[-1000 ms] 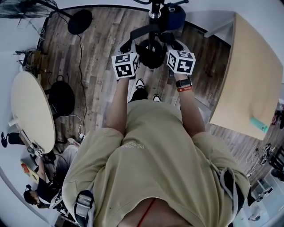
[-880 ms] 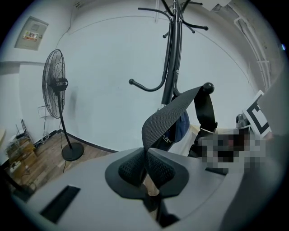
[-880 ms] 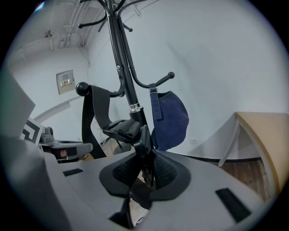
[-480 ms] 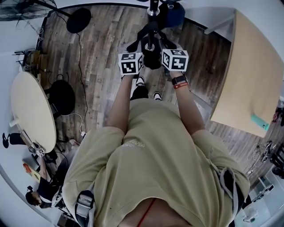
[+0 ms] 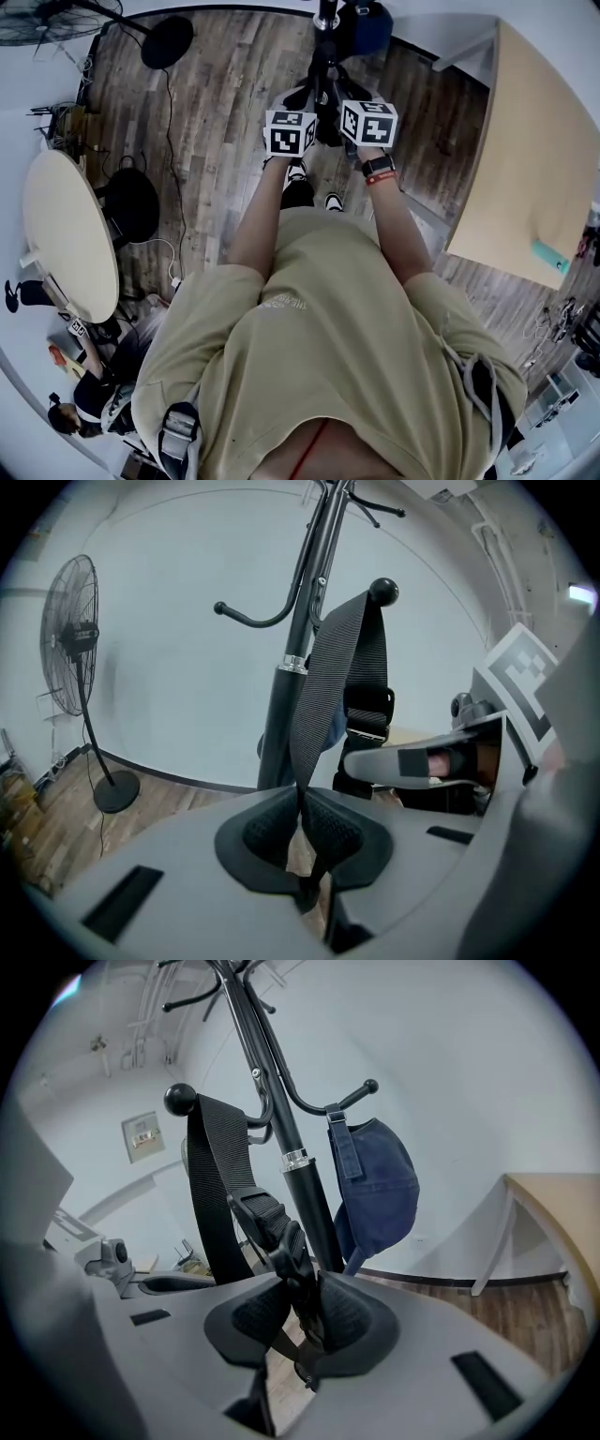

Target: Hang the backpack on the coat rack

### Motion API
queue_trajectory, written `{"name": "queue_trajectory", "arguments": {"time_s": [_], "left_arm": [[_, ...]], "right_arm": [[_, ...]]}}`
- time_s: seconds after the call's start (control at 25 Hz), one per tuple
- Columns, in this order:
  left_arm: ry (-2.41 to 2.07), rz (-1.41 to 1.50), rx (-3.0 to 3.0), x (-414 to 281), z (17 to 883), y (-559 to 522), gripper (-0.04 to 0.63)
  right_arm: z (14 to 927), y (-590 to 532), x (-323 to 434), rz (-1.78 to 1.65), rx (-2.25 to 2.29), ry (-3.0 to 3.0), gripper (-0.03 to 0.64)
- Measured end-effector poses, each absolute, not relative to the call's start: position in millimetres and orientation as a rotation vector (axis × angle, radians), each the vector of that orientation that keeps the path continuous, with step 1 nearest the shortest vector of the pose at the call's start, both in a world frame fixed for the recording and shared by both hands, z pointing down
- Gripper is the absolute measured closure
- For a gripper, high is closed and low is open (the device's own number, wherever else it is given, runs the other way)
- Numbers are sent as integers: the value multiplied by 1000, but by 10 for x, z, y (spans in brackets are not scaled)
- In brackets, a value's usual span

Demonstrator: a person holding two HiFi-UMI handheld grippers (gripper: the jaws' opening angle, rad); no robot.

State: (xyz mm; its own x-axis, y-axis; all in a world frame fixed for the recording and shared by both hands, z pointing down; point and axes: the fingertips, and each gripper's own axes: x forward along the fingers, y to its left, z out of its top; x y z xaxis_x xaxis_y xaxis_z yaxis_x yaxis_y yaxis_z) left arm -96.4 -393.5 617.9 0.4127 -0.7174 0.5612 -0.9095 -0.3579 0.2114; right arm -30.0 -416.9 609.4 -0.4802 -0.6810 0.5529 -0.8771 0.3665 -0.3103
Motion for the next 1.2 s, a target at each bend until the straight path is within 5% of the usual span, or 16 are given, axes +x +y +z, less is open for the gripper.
{"name": "queue_trajectory", "arguments": {"time_s": [1.2], "left_arm": [[-1579,325,2332,-1005,5161,-3306,560]], "right_arm": [[5395,-3479,332,698,1524,-2392,547]]}}
